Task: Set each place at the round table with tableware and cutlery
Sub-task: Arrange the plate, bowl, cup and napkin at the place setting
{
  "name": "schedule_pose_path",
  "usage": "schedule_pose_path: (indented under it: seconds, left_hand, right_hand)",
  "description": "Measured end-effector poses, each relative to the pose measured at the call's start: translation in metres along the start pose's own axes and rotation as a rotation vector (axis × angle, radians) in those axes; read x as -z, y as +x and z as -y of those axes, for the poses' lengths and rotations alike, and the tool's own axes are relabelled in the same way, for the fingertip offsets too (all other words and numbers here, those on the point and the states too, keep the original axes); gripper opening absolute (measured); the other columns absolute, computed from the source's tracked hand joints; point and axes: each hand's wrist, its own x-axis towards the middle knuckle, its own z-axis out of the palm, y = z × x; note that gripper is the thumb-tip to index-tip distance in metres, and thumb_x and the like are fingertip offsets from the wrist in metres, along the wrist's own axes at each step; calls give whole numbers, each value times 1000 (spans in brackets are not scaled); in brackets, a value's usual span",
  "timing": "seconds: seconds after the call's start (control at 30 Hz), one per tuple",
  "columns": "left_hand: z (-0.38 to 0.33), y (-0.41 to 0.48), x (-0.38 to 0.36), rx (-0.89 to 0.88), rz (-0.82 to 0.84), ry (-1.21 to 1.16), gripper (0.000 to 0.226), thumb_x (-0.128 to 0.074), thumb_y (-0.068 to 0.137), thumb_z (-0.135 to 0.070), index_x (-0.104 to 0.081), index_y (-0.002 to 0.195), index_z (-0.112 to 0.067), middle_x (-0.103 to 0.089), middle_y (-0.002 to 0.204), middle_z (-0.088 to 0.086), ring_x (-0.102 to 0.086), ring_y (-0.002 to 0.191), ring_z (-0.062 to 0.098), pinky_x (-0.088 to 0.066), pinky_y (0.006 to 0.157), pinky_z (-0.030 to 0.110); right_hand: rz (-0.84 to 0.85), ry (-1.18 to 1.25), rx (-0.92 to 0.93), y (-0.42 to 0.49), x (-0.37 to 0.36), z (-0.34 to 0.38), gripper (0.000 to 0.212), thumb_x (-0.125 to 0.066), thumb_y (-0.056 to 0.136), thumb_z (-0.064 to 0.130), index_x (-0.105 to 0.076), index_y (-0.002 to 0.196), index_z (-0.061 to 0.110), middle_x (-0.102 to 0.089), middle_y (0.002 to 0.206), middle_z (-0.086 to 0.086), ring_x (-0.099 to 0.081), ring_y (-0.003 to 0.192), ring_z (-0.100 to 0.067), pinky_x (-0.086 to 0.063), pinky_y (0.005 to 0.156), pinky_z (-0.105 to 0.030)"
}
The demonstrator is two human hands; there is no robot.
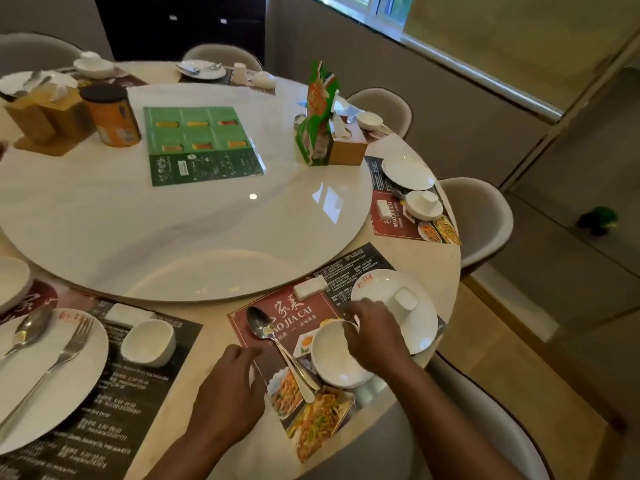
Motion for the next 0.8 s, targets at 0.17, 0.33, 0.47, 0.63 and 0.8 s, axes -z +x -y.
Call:
schedule_pose_path:
  seconds: [0.17,0.33,0.47,0.63,0.8]
  left_hand:
    - [-2,31,-9,-36,-66,-41,34,-65,89,-26,-60,123,-27,-57,118,-8,-49,91,0,-39,63,9]
    - [3,44,-13,-5,-96,-42,37,-67,88,-26,-60,125,-26,-54,123,-10,-48,96,-1,-44,69,13]
    - [-3,53,-15,66,-136,-47,36,-68,87,-22,-61,122,-25,-54,119,-9,-49,92,1,-38,64,11]
    - [-17,56,-21,161,-235,7,33,-70,84,-16,-64,116,-22,-58,117,-3,-50,90,5,-40,64,18]
    - [-36,43,-32,298,-374,53,35,-72,82,-18,-65,116,-22,-57,108,-3,-57,82,11,-45,60,27]
  right_hand:
    - [146,-157,95,87,-20,0,49,-66,89,37,-54,136,31,-61,128,-1,-51,116,-23,-47,94,-41]
    - [269,-352,209,127,-42,-5,49,-59,92,31,-48,140,30,-55,134,-8,-45,128,-29,-36,106,-46]
    - [246,-393,328,136,-50,-14,39,-59,93,28,-56,131,24,-59,127,-6,-52,122,-28,-39,104,-47]
    - [272,-463,399,170,-36,-40,24,-63,90,22,-66,114,24,-67,112,-3,-60,109,-25,-41,98,-46]
    - [300,-409,345,213,-15,-91,36,-71,85,23,-67,119,33,-68,115,3,-62,107,-21,-47,93,-41]
